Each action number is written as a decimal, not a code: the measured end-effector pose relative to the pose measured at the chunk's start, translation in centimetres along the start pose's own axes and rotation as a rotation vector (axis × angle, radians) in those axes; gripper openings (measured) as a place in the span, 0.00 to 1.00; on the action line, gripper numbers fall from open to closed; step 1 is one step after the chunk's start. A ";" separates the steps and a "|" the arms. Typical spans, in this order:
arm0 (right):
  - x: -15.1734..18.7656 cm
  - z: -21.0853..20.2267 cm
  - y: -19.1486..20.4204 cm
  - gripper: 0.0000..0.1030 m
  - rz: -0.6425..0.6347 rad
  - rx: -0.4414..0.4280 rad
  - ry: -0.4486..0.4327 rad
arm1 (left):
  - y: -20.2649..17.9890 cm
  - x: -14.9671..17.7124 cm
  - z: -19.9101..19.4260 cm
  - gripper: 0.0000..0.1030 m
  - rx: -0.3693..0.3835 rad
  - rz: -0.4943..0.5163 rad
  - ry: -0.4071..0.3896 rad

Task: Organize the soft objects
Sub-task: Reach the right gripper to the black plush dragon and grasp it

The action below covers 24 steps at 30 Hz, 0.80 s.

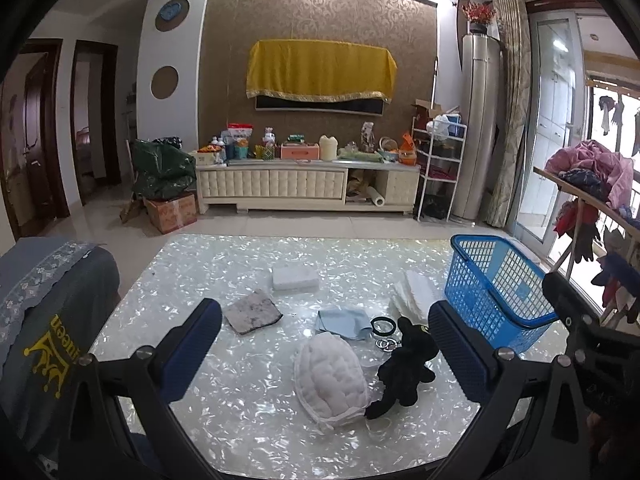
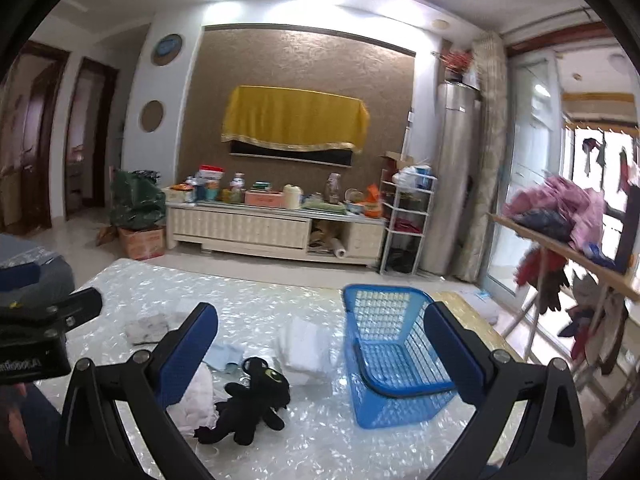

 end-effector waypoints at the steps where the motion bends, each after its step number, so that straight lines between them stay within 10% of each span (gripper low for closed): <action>1: -0.2 0.3 0.3 1.00 -0.020 -0.022 -0.008 | 0.1 -0.2 0.4 1.00 0.003 0.001 0.015; 24: 4.3 11.6 6.3 1.00 -0.013 -0.324 0.433 | 3.9 3.6 13.6 1.00 -0.056 -0.021 0.494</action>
Point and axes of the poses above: each gripper's, at about its wrist camera, not at the fingertips, and z roughly the way its jaws point, y to its left, x to its underside, the point moved 4 cm from there along z, roughly the way its jaws point, and after that the axes turned 14 degrees about -z, right-handed, at the moved point
